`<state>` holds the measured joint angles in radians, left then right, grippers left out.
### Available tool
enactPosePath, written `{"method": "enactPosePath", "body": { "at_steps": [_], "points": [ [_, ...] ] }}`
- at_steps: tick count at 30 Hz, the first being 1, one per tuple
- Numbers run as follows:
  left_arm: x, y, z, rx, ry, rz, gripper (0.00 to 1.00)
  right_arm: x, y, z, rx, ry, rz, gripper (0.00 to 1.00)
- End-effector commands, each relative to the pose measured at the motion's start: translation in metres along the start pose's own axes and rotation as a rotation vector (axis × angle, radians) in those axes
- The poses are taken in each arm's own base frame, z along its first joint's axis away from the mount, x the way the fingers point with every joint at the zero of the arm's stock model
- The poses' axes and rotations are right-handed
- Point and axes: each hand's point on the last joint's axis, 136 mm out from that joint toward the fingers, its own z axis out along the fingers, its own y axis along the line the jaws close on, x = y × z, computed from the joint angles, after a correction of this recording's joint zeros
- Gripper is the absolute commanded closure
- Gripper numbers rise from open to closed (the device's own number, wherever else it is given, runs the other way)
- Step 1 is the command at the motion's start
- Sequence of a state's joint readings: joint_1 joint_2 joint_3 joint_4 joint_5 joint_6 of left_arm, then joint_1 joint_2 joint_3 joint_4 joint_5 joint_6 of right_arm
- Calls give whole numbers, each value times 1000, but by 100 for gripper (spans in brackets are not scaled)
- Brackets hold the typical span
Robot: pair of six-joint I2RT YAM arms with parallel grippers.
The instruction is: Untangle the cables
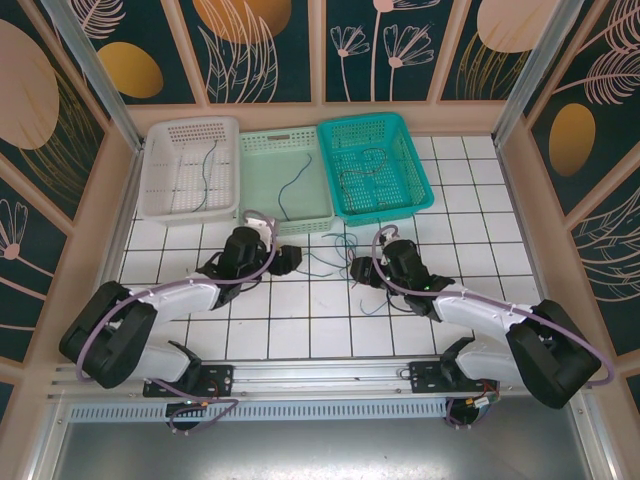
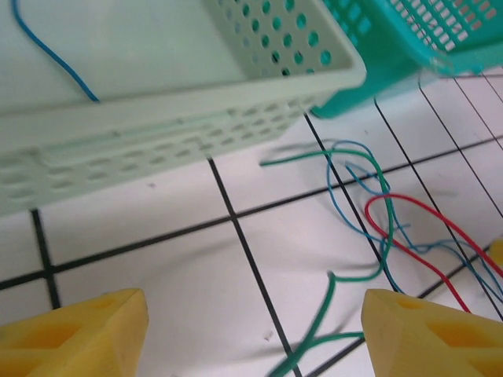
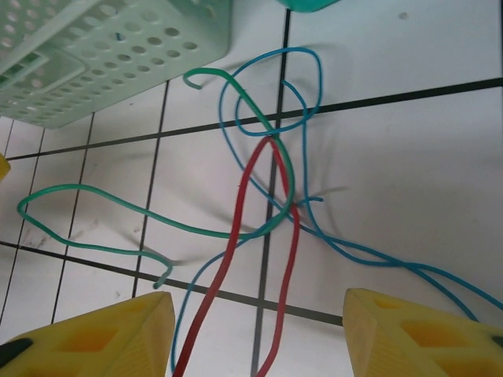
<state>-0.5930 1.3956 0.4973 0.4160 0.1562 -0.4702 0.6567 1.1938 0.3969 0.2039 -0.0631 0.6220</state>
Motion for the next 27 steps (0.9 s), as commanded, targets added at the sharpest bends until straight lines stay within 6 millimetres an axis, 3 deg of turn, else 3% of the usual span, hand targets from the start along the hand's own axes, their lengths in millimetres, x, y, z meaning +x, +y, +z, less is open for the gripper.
{"method": "enactPosePath", "body": {
  "at_steps": [1,7,11,15,19,22,27],
  "points": [
    [9,-17,5,80,22,-7,30,-2,-13,-1,50,-20,39,40],
    [27,-18,13,74,63,-16,31,-8,-14,-4,36,-52,59,40],
    [26,-20,18,92,49,-54,37,-10,-12,-4,24,-59,66,40],
    [33,-15,28,78,73,-65,50,-12,-11,-5,19,-67,67,39],
    [35,-10,30,52,79,-64,80,-13,-14,-6,30,-72,69,39],
    [28,-9,23,29,59,-47,95,-9,-21,-5,49,-66,83,39],
    [9,-19,1,32,18,13,100,3,-37,0,110,-21,102,39]
  ]
}}
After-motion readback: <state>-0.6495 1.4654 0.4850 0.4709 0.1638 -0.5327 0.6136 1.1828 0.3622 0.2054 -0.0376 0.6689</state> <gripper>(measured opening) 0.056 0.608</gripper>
